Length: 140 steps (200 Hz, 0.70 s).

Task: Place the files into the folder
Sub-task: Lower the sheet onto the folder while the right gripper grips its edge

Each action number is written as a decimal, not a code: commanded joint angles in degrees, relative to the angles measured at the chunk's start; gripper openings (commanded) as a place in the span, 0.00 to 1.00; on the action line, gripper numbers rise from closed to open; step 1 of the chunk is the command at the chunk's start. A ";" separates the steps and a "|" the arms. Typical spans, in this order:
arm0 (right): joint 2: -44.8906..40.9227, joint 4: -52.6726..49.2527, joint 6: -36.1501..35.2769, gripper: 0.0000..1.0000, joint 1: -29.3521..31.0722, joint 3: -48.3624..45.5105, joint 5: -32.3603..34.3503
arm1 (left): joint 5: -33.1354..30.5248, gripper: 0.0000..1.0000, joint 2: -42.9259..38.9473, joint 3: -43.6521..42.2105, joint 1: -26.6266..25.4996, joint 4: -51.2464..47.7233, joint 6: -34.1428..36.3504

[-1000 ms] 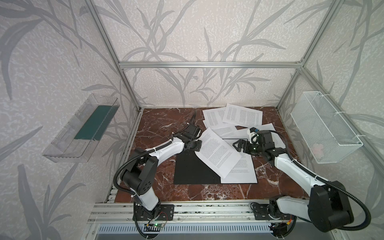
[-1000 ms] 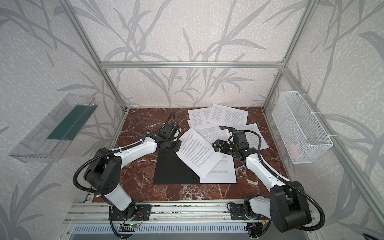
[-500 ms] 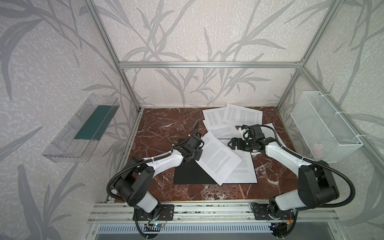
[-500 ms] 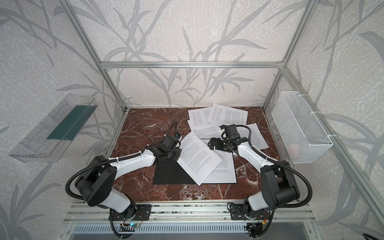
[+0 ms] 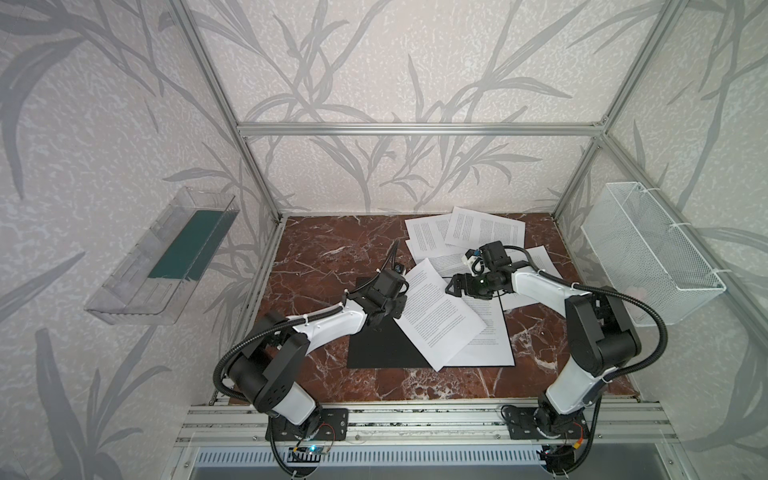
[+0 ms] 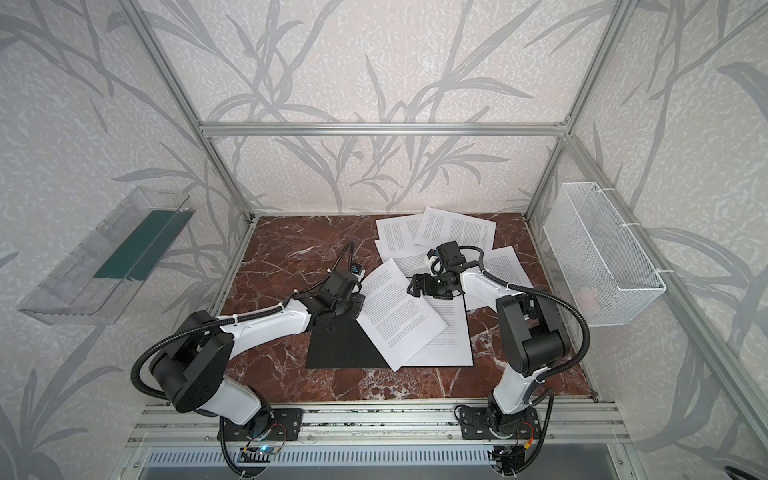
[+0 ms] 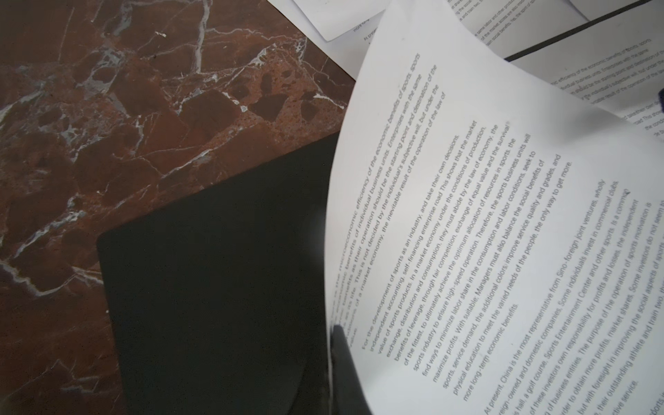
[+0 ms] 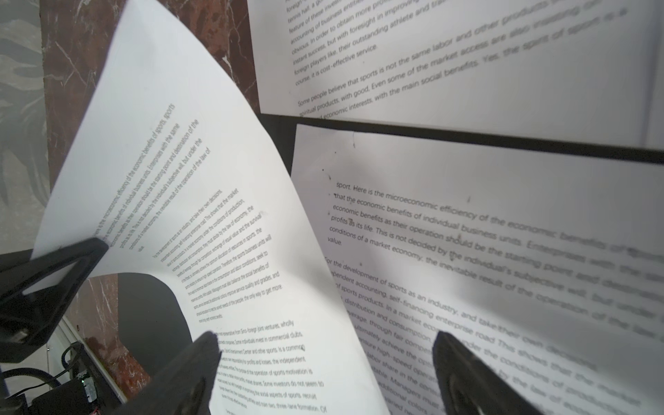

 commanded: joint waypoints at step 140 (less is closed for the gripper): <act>2.54 2.67 -1.32 0.41 1.03 1.32 -9.42 | -2.02 0.00 1.26 0.30 0.07 1.00 -1.28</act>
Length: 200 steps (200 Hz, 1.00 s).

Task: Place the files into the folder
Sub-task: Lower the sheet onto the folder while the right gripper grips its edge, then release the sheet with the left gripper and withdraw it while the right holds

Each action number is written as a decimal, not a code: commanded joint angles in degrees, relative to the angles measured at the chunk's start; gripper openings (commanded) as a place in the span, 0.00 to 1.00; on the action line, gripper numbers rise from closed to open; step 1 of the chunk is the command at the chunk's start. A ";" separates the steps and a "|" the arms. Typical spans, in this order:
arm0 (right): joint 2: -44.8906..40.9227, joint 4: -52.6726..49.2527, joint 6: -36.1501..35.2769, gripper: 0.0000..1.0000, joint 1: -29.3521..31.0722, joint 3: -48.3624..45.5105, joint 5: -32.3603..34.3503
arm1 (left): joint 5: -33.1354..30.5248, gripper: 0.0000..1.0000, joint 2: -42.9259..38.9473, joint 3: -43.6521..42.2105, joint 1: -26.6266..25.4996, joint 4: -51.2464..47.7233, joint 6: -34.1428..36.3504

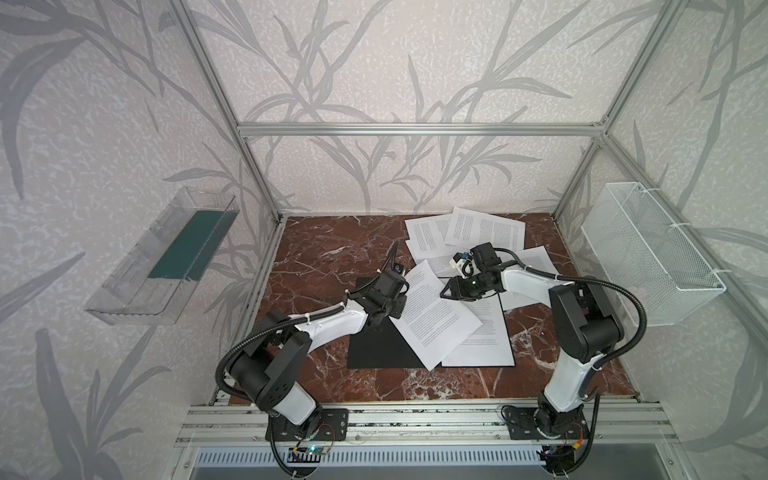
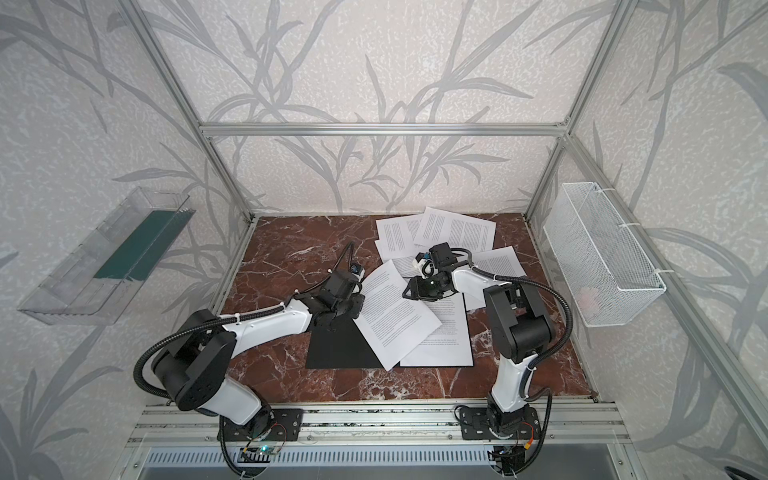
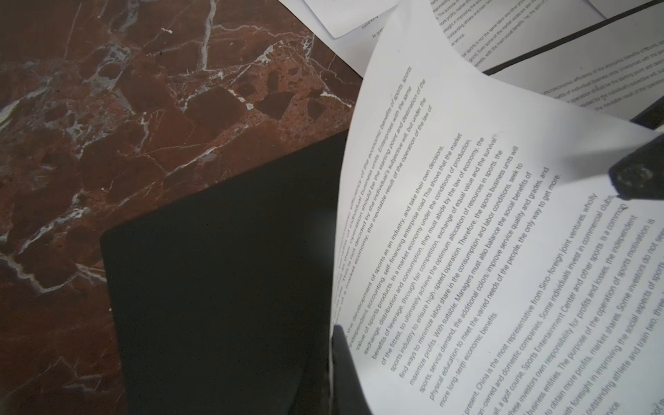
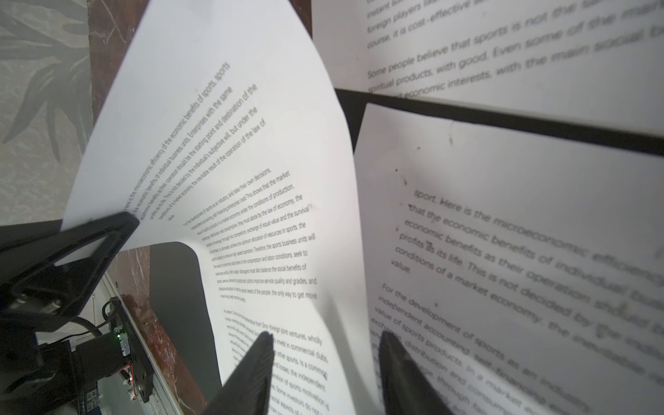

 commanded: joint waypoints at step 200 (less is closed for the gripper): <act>-15.97 -5.17 2.98 0.00 -0.79 -4.00 6.22 | -1.85 0.99 -12.83 -1.68 -0.02 -3.59 -7.32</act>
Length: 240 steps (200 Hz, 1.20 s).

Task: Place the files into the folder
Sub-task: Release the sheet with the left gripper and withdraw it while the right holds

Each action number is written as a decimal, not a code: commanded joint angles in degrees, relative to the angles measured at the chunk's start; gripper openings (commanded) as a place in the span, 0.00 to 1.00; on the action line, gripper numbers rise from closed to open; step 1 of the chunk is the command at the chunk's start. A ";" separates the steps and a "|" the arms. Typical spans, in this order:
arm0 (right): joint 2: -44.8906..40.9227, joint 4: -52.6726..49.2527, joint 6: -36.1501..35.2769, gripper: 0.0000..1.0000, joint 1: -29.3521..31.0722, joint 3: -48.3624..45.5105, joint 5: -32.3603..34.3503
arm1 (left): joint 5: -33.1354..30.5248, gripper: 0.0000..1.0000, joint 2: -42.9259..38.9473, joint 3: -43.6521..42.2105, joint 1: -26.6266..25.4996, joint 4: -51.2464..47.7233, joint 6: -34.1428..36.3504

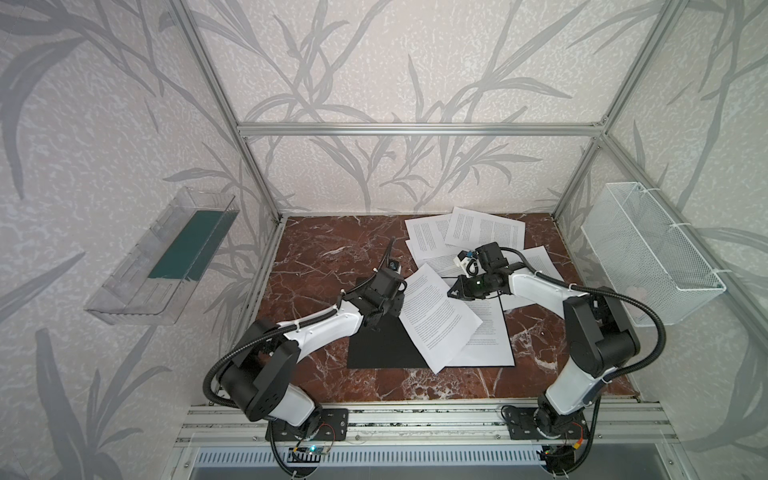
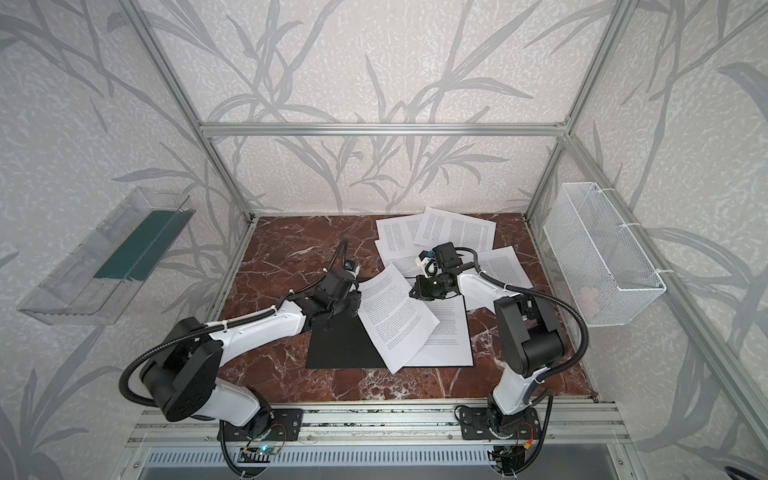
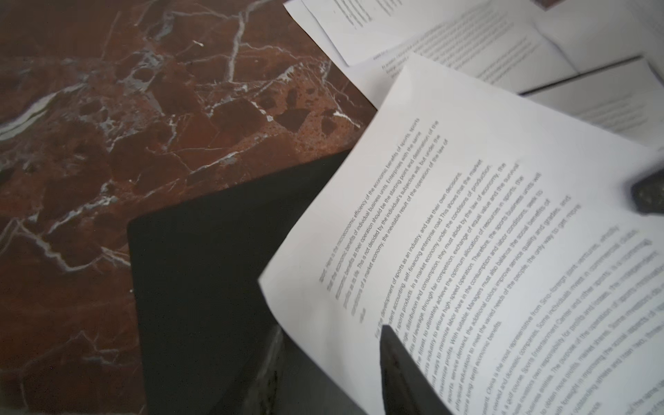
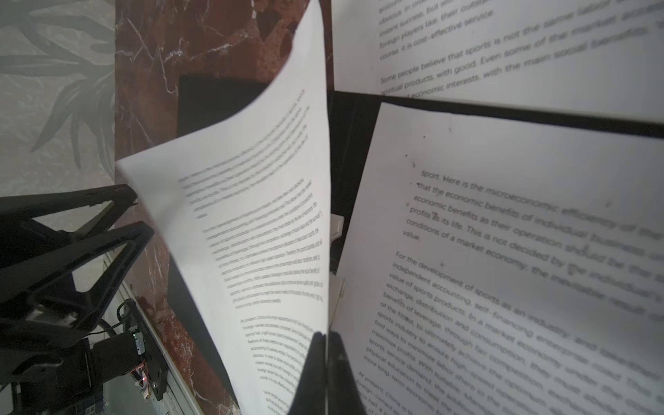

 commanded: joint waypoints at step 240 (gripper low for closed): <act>-24.57 -5.17 9.50 0.00 -11.17 -18.19 17.08 | 9.17 0.99 -21.62 -5.46 -9.20 3.73 -4.96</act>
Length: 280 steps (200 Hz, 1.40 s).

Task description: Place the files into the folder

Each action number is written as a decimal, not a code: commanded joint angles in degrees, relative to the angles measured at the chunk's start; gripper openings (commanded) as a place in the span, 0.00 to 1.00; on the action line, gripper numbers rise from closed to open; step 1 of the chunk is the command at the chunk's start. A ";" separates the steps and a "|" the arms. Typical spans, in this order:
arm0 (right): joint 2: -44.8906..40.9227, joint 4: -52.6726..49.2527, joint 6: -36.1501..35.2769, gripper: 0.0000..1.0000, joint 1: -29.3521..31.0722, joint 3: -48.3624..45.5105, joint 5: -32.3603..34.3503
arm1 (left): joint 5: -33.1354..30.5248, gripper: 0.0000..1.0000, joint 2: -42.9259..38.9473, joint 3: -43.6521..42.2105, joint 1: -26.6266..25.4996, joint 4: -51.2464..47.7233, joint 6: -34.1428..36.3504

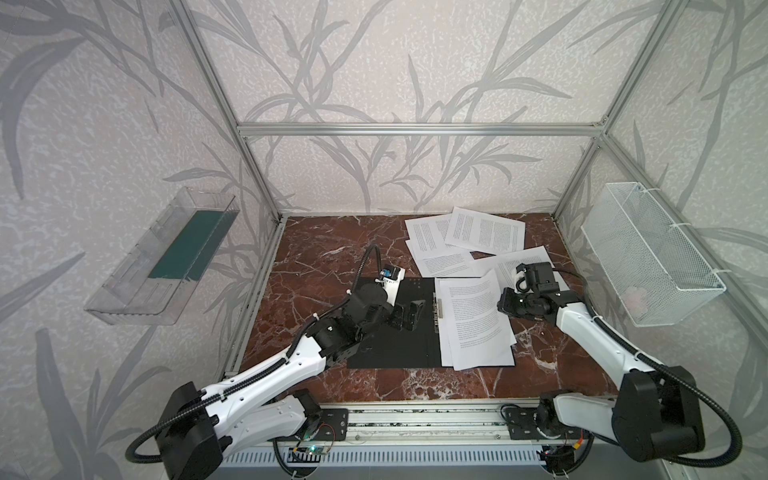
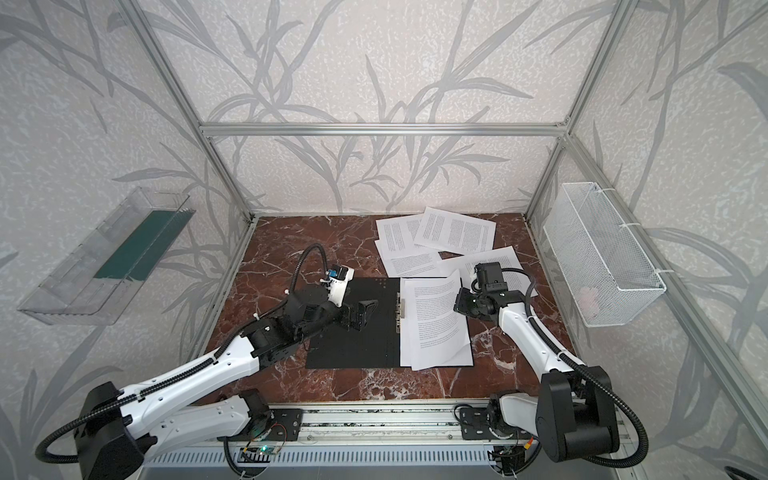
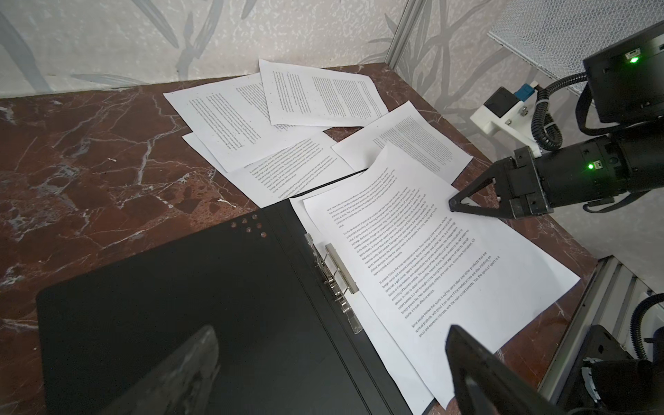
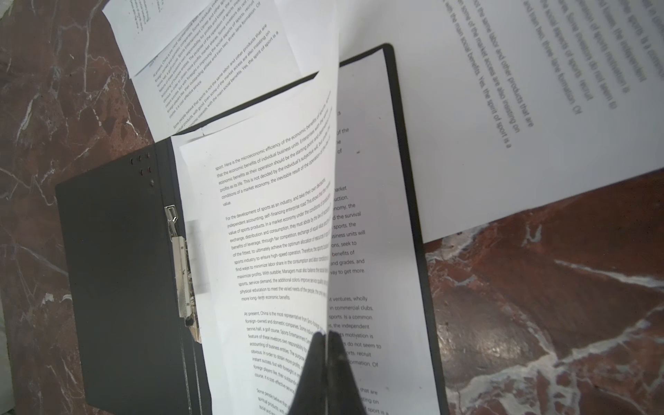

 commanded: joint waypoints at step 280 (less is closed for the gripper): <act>-0.43 7.28 8.63 0.00 2.68 -4.28 3.54 | 1.03 0.99 3.33 1.57 -0.25 0.60 -0.73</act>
